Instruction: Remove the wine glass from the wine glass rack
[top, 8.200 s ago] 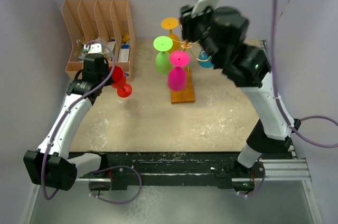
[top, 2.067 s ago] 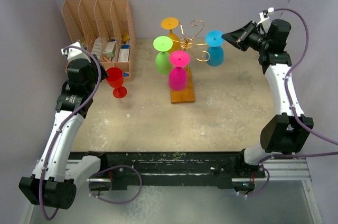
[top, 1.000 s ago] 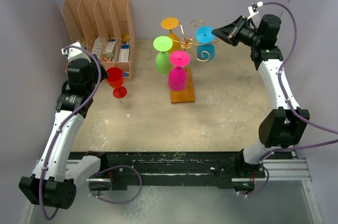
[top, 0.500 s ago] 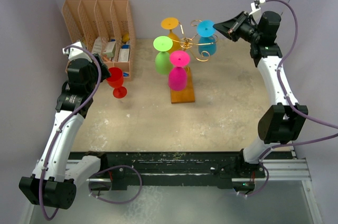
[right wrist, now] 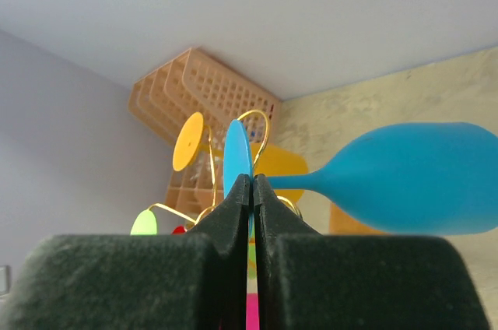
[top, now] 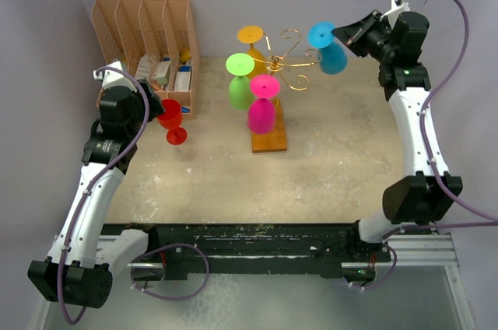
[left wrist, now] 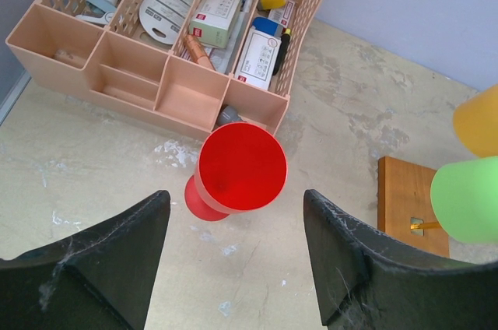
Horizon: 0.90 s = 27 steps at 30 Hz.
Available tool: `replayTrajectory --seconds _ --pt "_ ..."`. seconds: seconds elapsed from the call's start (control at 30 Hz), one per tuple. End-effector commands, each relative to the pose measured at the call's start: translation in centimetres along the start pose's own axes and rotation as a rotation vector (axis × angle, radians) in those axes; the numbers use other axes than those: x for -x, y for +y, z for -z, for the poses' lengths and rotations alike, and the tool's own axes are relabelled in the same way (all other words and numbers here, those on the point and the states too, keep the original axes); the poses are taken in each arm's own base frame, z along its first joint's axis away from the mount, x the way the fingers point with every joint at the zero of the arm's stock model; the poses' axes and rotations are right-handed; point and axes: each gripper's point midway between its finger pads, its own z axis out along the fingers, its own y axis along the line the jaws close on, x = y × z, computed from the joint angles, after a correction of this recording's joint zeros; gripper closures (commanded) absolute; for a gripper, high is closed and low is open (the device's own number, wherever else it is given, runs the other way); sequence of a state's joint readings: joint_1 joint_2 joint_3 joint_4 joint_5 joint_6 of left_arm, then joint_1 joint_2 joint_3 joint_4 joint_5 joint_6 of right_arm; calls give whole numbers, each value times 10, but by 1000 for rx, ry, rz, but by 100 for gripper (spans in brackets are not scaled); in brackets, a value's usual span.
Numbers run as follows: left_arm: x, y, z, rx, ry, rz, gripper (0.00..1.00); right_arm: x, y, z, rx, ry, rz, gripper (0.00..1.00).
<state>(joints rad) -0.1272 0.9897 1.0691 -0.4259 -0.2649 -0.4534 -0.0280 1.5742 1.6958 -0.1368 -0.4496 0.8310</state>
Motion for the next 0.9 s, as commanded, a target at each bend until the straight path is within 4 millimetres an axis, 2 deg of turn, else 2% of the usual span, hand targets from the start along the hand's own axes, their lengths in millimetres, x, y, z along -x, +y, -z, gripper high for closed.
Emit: replayTrajectory --seconds 0.0,0.1,0.2,0.27,0.37,0.43,0.53,0.63,0.7,0.77,0.87 --pt "19 -11 5 -48 -68 27 27 53 47 48 9 -217 205 100" --pt "20 -11 7 -51 -71 28 27 53 64 69 20 -251 281 100" --pt "20 -12 7 -53 -72 31 27 42 97 89 88 -263 361 100" --pt "20 -13 7 -56 -70 32 27 23 130 101 160 -244 429 100" --pt "21 -13 9 -59 -73 36 27 -4 166 123 258 -201 520 100" --pt "22 -13 10 -63 -78 38 27 -19 182 138 316 -176 569 100" --pt "25 -15 14 -74 -89 42 27 -34 204 177 407 -176 652 100" --pt "24 -21 20 -120 -85 59 27 -41 219 214 487 -179 721 100" --pt "25 -30 28 -169 -73 73 27 -49 222 228 508 -150 742 100" --pt "30 -38 38 -217 -68 92 27 -57 223 236 522 -138 756 100" --pt "43 -49 59 -276 -71 110 27 -68 218 237 511 -116 775 100"
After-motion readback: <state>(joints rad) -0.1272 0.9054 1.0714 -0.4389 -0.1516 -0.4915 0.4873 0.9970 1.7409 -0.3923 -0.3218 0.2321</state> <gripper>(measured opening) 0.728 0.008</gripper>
